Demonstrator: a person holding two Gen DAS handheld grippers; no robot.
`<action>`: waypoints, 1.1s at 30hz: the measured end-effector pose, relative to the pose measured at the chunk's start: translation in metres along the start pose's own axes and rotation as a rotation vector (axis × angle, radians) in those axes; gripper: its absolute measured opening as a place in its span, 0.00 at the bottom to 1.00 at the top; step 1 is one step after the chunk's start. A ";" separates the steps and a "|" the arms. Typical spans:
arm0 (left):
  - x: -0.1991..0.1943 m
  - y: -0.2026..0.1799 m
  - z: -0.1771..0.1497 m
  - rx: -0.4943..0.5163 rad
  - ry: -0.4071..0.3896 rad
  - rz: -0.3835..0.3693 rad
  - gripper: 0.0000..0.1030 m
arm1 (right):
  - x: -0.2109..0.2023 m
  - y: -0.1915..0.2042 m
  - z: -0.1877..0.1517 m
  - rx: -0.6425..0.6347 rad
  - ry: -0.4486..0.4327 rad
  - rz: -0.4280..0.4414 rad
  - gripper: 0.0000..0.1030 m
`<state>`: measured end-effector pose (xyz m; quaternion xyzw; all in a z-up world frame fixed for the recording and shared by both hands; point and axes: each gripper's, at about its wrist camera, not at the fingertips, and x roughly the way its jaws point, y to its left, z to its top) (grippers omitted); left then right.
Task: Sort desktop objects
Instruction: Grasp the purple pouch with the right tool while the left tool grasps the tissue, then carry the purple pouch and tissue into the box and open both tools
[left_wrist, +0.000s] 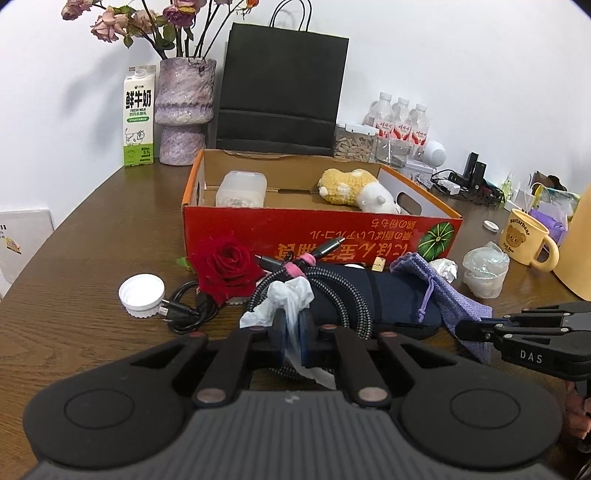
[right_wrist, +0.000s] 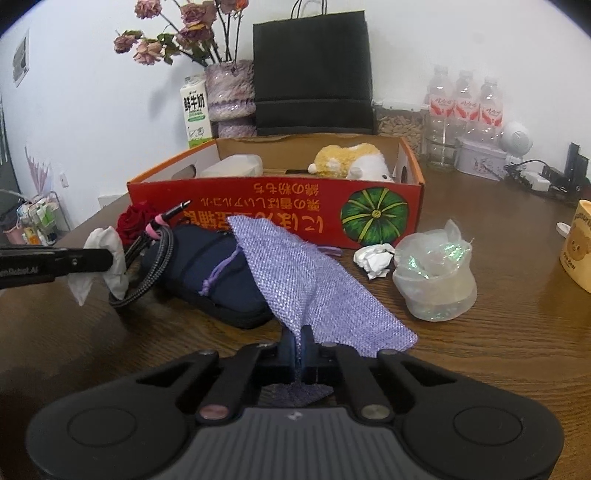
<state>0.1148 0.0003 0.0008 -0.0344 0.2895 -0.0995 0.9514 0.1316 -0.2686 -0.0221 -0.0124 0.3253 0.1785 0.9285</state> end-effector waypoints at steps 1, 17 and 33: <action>-0.001 0.000 0.000 0.000 -0.004 0.000 0.07 | -0.002 0.000 0.000 0.002 -0.011 -0.004 0.01; -0.016 -0.018 0.038 0.036 -0.138 -0.010 0.07 | -0.040 0.013 0.052 -0.084 -0.254 -0.031 0.01; 0.008 -0.026 0.112 0.011 -0.305 0.018 0.07 | -0.006 0.018 0.132 -0.056 -0.413 -0.065 0.01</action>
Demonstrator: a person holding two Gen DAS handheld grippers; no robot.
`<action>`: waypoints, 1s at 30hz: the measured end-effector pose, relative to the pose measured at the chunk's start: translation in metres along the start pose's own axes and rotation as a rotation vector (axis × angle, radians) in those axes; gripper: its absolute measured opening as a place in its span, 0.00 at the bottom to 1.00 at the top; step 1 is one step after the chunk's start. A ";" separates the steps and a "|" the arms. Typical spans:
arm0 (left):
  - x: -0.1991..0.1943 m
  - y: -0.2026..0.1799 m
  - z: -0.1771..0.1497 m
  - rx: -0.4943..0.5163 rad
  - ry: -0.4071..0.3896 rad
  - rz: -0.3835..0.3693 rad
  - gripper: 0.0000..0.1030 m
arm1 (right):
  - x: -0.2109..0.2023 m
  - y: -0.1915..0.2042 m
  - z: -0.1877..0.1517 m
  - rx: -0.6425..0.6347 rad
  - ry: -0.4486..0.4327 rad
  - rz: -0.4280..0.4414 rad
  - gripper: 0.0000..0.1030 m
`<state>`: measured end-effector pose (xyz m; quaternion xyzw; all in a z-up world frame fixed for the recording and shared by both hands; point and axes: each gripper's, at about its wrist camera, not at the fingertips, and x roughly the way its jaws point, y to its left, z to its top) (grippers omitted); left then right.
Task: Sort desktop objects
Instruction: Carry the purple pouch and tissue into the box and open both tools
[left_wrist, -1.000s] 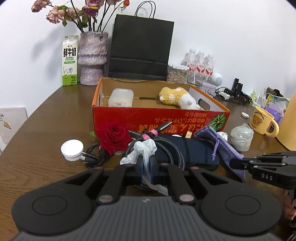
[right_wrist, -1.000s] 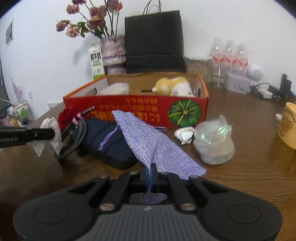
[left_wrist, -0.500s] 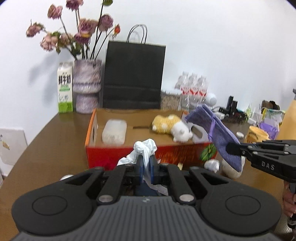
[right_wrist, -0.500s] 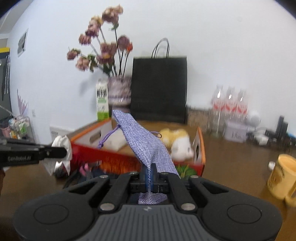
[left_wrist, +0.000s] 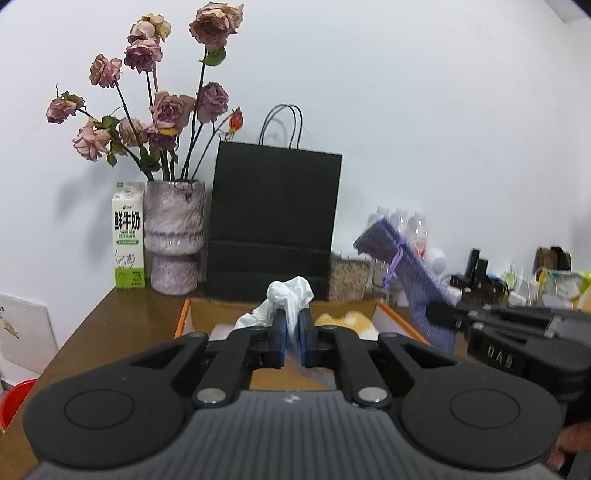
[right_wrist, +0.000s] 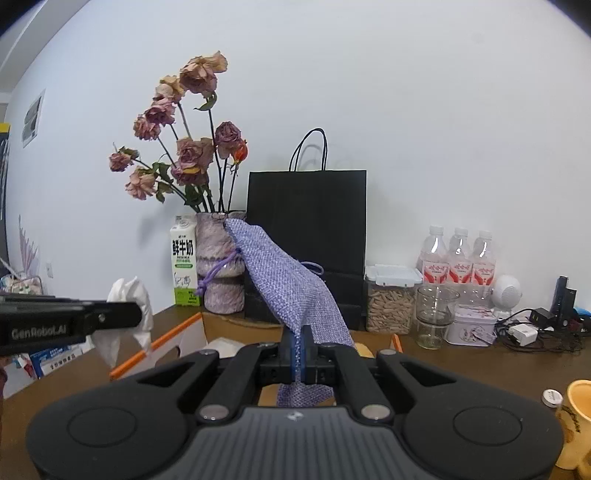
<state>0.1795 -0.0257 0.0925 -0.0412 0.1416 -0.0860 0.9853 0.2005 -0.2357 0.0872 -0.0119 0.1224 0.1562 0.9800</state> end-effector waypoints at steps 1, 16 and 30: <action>0.004 0.000 0.003 -0.001 -0.004 0.005 0.07 | 0.004 0.000 0.001 0.012 -0.001 0.001 0.01; 0.097 0.025 -0.003 -0.046 0.101 0.102 0.07 | 0.084 0.004 -0.018 0.009 0.111 0.025 0.01; 0.139 0.039 -0.040 -0.008 0.274 0.144 0.07 | 0.115 0.004 -0.053 -0.029 0.257 0.004 0.01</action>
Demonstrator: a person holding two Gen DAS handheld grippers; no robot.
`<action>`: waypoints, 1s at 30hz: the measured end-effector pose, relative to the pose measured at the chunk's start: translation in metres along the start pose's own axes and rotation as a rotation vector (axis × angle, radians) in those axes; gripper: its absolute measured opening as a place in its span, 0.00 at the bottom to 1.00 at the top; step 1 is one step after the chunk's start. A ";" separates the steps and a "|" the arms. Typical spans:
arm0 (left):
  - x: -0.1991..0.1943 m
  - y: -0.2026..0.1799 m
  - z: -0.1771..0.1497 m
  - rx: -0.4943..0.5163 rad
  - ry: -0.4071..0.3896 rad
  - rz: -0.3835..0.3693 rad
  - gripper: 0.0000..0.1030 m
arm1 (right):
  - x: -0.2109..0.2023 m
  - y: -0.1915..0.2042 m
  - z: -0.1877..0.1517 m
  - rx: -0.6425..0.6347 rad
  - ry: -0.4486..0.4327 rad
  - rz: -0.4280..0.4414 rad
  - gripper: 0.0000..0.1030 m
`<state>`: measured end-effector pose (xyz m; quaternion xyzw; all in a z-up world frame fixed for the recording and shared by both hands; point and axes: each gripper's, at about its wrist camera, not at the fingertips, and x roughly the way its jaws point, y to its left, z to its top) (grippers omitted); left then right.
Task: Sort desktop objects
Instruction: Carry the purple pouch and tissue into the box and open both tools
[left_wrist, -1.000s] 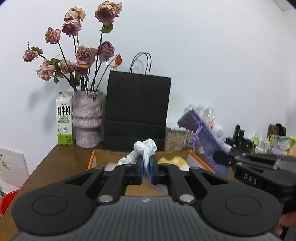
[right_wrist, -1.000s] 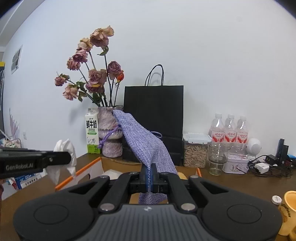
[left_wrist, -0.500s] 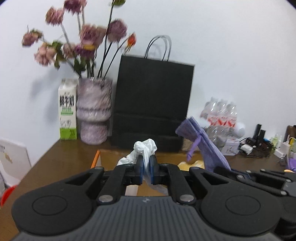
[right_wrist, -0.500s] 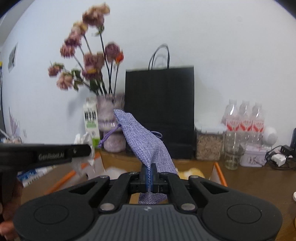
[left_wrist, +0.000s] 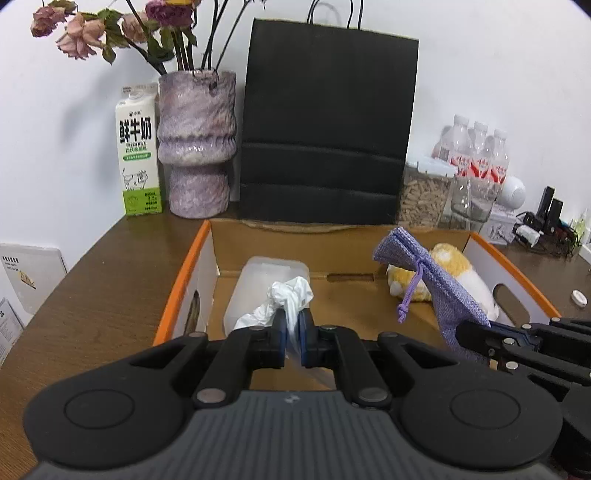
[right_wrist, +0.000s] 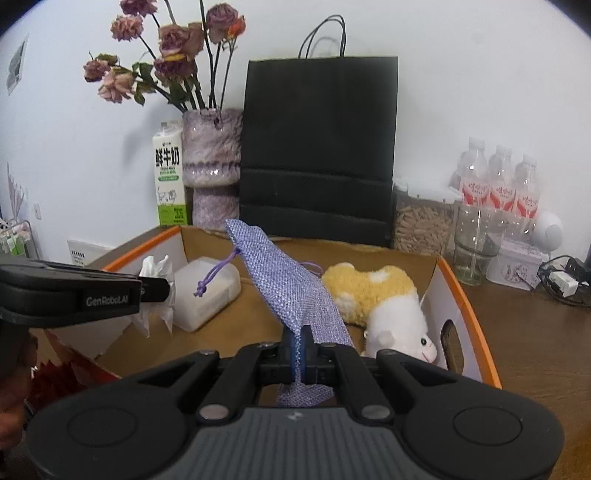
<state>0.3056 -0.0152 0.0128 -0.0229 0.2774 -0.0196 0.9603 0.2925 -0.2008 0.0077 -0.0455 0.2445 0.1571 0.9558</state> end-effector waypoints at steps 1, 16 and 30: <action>0.001 -0.001 -0.001 0.004 0.004 0.001 0.07 | 0.000 0.000 0.000 0.000 0.005 -0.001 0.01; 0.023 -0.002 -0.015 0.007 0.122 -0.003 0.11 | 0.011 -0.006 -0.005 0.049 0.092 -0.006 0.11; -0.009 -0.014 -0.001 0.055 -0.028 0.053 1.00 | 0.003 -0.009 0.005 0.079 0.090 -0.006 0.99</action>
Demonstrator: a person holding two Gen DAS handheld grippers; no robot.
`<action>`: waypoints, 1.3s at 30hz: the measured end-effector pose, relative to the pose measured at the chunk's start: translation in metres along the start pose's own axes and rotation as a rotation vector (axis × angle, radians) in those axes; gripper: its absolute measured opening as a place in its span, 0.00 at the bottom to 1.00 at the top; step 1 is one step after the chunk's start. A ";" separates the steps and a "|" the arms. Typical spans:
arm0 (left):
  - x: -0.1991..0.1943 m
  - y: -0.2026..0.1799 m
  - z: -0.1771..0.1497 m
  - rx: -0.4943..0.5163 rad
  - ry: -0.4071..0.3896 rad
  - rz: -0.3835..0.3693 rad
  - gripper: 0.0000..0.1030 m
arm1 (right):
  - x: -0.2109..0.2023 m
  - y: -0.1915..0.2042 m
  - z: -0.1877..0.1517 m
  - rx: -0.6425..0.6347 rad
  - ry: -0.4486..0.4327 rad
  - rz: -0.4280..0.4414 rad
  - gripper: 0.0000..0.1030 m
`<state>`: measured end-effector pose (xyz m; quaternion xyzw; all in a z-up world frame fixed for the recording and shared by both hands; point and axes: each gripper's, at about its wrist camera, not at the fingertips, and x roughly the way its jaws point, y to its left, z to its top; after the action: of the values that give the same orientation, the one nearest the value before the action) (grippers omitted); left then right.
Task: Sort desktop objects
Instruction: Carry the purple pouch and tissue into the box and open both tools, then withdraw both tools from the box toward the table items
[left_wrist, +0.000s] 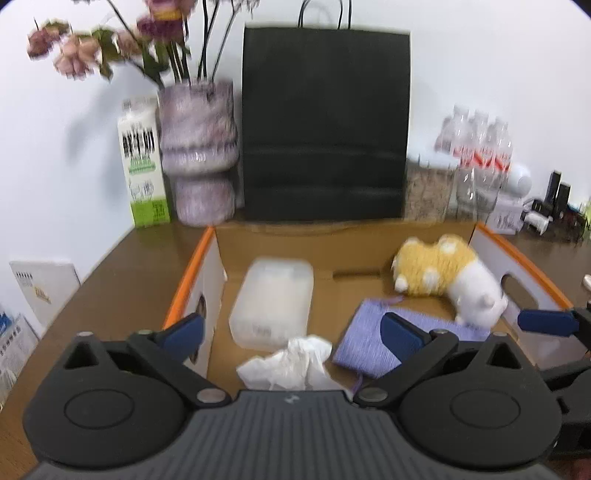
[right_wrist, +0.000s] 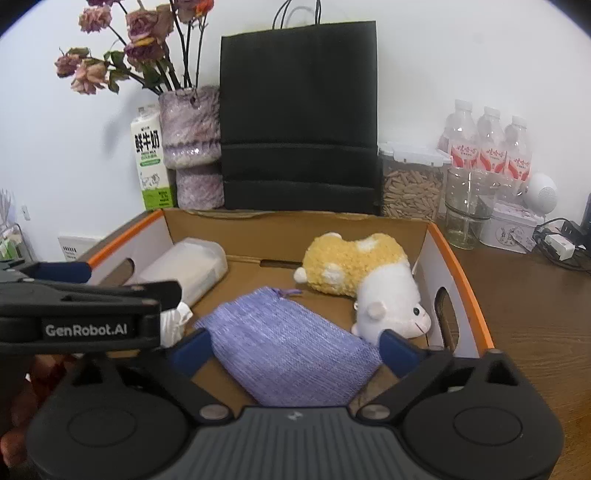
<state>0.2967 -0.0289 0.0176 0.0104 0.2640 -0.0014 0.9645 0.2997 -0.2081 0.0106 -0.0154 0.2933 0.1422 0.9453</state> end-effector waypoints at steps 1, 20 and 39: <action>-0.002 -0.001 0.001 0.001 -0.005 -0.004 1.00 | -0.002 0.001 0.001 -0.001 -0.004 0.004 1.00; -0.016 0.000 0.008 -0.009 -0.040 0.001 1.00 | -0.015 0.007 0.008 -0.028 -0.019 -0.017 1.00; -0.097 0.019 0.013 -0.052 -0.189 0.004 1.00 | -0.081 0.015 0.008 -0.054 -0.140 -0.015 1.00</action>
<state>0.2202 -0.0106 0.0784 -0.0142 0.1718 0.0064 0.9850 0.2365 -0.2140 0.0632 -0.0333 0.2225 0.1438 0.9637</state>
